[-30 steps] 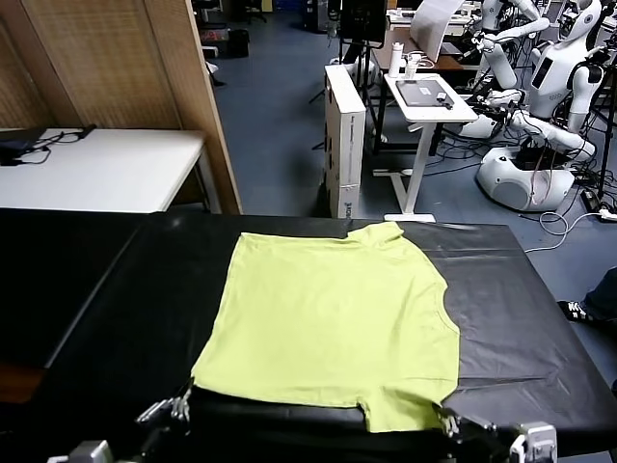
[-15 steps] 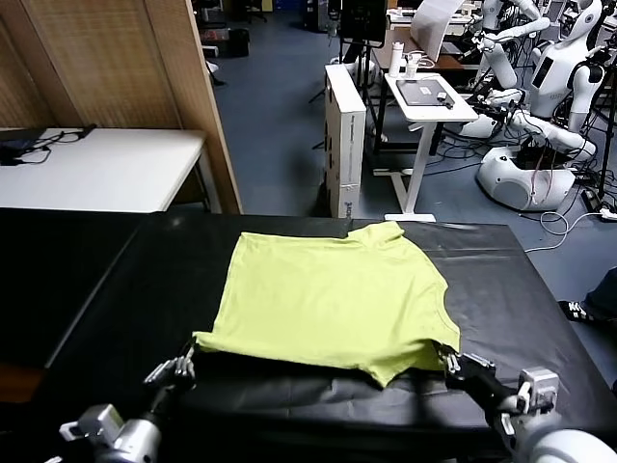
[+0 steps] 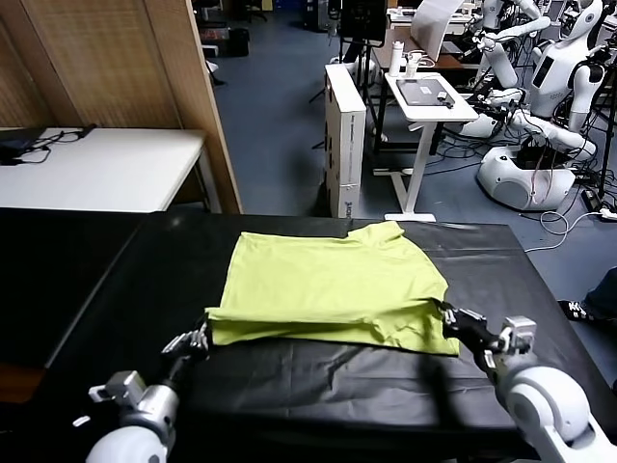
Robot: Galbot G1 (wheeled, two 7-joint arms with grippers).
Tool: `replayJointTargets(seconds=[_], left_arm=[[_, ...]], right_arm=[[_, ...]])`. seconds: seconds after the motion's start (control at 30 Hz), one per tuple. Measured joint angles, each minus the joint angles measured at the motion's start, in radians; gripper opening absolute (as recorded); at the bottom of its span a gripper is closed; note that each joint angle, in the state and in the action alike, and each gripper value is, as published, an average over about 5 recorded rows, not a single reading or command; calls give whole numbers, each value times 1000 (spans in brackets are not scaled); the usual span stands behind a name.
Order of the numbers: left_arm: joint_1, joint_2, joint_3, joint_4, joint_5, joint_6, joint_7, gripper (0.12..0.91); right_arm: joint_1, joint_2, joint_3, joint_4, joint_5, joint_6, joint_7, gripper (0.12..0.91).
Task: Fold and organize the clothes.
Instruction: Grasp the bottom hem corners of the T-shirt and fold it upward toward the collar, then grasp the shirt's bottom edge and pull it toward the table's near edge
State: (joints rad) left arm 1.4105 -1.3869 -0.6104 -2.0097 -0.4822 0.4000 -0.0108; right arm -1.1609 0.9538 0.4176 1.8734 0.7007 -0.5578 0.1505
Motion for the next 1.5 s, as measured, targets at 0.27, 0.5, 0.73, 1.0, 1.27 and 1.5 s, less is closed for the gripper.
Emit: replayJointTargets(seconds=[0.27, 0.5, 0.73, 1.0, 1.27, 1.5], left_arm=[[-73, 32, 26, 82, 1, -1, -1, 147], [-122, 59, 59, 135, 0, -1, -1, 147], [-149, 64, 80, 157, 5, 6, -7, 147], [-124, 53, 69, 133, 9, 16, -24, 527], [-25, 38, 41, 36, 33, 23, -39, 890], [67, 11, 40, 2, 78, 4, -31, 907]], right_arm=[[7, 12, -6, -33, -9, -1, 0, 140], [-2, 9, -1, -26, -1, 0, -8, 141], [-13, -6, 18, 4, 17, -10, -19, 436], [-100, -45, 97, 101, 18, -25, -66, 862], [-258, -53, 169, 181, -24, 0, -91, 907], [-331, -59, 198, 198, -25, 1, -90, 907]])
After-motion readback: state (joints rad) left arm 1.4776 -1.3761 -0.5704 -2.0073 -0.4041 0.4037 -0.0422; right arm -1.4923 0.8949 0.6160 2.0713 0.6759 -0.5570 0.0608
